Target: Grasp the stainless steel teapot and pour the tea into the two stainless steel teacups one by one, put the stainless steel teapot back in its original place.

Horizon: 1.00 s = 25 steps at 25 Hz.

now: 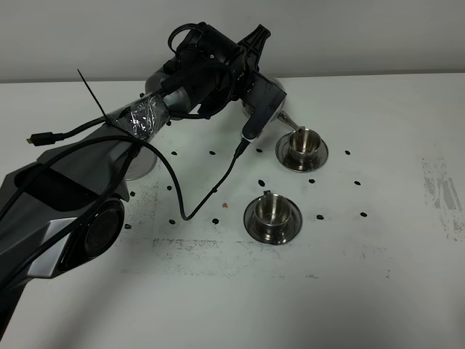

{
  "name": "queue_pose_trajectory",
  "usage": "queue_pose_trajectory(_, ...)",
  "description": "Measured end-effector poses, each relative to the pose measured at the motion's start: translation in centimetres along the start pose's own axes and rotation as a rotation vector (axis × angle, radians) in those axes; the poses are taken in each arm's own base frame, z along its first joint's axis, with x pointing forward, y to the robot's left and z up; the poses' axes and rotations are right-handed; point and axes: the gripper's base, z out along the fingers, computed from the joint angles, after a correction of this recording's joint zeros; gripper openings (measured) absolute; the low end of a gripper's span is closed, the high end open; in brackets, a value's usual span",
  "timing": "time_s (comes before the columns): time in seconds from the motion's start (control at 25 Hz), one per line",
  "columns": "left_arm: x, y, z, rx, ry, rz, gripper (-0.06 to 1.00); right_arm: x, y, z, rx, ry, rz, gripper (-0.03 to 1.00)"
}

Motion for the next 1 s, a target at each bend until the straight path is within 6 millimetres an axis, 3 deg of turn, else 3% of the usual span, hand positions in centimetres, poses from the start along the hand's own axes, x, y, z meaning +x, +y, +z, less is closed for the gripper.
queue_pose_trajectory(1.0,-0.48,0.26,-0.09,-0.017,0.009,0.089,0.18,0.0,0.0,0.0,0.0,0.0,0.0,0.39)
